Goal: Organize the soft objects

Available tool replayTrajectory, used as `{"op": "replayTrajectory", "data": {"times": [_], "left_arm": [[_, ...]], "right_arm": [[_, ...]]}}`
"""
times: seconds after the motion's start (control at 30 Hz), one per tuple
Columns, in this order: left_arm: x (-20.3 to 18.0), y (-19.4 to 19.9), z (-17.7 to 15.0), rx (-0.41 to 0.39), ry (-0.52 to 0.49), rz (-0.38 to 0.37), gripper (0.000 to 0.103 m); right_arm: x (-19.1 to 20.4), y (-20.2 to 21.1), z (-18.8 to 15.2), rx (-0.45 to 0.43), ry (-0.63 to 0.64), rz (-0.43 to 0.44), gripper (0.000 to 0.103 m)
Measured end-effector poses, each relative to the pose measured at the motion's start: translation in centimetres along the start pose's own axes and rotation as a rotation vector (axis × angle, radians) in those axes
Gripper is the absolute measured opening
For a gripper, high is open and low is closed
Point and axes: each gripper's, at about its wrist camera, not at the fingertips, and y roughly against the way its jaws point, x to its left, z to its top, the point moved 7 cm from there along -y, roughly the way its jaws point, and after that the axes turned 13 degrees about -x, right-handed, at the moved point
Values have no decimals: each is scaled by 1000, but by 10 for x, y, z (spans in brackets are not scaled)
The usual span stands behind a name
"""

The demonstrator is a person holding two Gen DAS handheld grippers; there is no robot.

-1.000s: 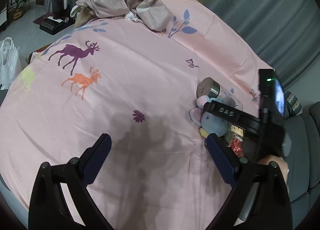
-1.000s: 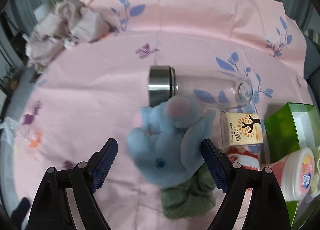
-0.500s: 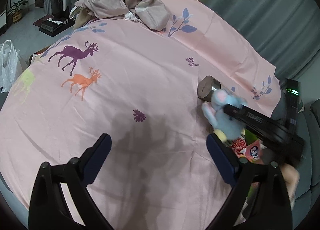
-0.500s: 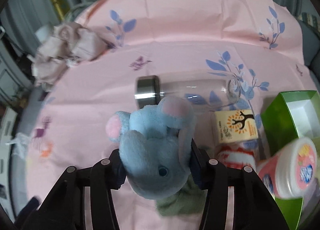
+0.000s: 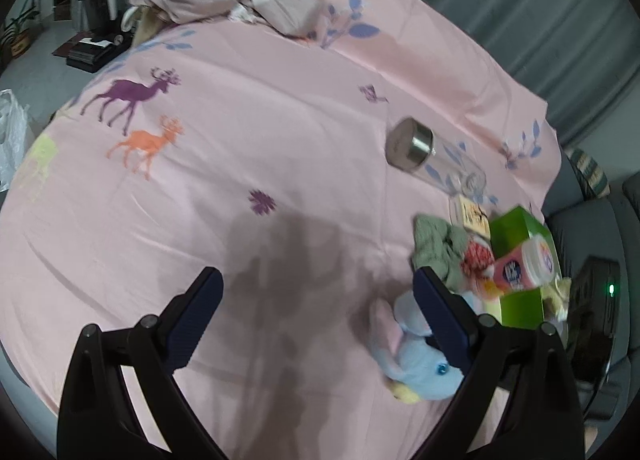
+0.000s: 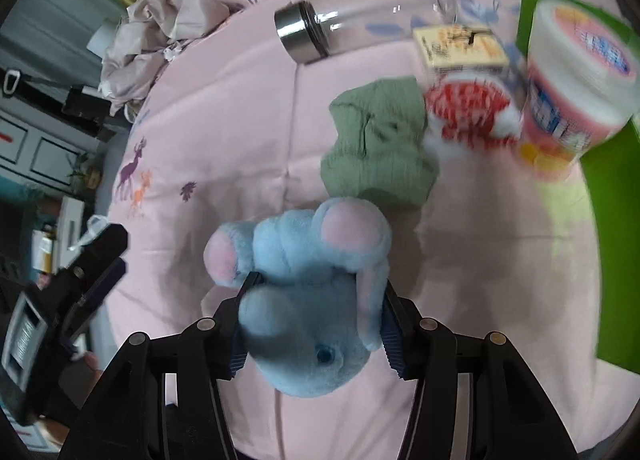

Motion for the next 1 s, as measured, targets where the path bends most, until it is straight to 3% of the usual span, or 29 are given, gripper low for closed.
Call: {"op": "replayTrajectory", "data": {"times": [0.1,0.17,0.37,0.6,0.83,1.0], "left_arm": [[-7,-1,-9,34,-29,-21,95],[-11,-2,-15,60,-42,-48,95],[-33,-5,-38,177,-42,-178,95],[-61,-8,-66,273,-78,-277,95],[-75,-13,-81,282,-150,-263,94],[-76,-19,-86,287,-165,-249,82]], "right_arm": [[-7,7,5,-32,-29,11,70],[-12,14,11,-62,-47,10,72],[-19,33,16,-100,-91,73,73],[-23,30,9,-72,-99,93,73],[-15,15,1,-14,-108,145,73],[-12,6,-3,1,-89,133,73]]}}
